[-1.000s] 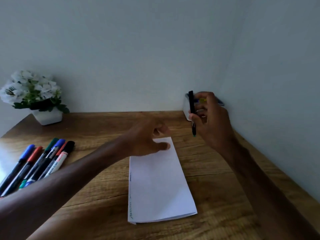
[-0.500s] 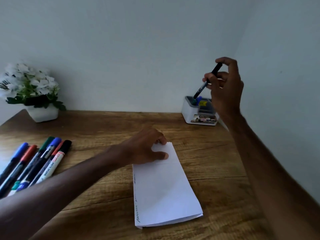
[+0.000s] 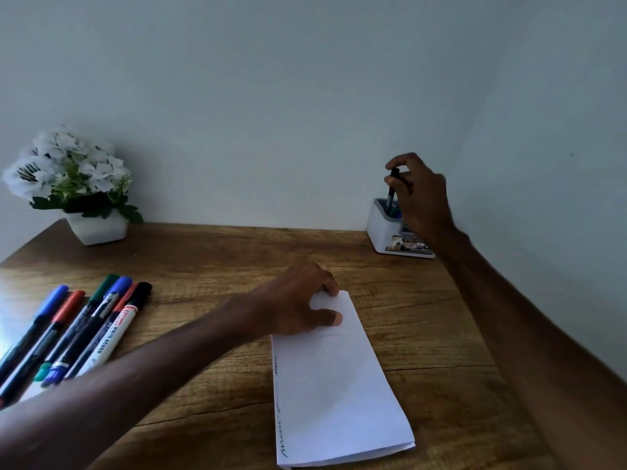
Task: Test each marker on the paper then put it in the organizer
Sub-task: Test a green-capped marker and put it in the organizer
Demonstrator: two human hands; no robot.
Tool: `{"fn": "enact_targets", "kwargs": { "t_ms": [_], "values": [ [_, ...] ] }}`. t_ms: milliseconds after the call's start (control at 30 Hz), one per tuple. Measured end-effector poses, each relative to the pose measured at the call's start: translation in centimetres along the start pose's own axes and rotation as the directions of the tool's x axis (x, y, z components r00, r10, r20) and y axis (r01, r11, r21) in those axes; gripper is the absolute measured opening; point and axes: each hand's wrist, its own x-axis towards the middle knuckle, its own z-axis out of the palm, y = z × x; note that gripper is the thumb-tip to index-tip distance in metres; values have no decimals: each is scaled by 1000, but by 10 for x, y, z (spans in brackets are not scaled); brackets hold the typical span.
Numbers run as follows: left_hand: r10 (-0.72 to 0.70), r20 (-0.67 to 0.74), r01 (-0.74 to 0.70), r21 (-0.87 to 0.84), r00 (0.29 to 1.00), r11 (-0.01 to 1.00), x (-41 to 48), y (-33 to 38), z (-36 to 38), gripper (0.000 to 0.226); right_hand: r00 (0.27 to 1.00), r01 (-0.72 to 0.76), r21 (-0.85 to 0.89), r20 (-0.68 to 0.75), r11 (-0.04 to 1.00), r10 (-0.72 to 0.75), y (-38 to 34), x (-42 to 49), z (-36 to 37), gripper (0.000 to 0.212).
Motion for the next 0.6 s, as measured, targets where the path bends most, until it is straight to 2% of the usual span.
{"fn": "enact_targets", "kwargs": {
  "t_ms": [300,500,600],
  "values": [
    [24,-11,-24,14,1000,1000,-1,0,-1,46,1000,-6,-25,-16,1000,5,6,-9,-2,18],
    [26,-11,-26,9,1000,1000,0,0,0,46,971,99,-33,-216,995,-104,-19,-30,-12,19],
    [20,-7,-20,7,1000,1000,0,-1,0,46,965,132,-5,-227,991,-130,-49,-51,-12,18]
  ]
}}
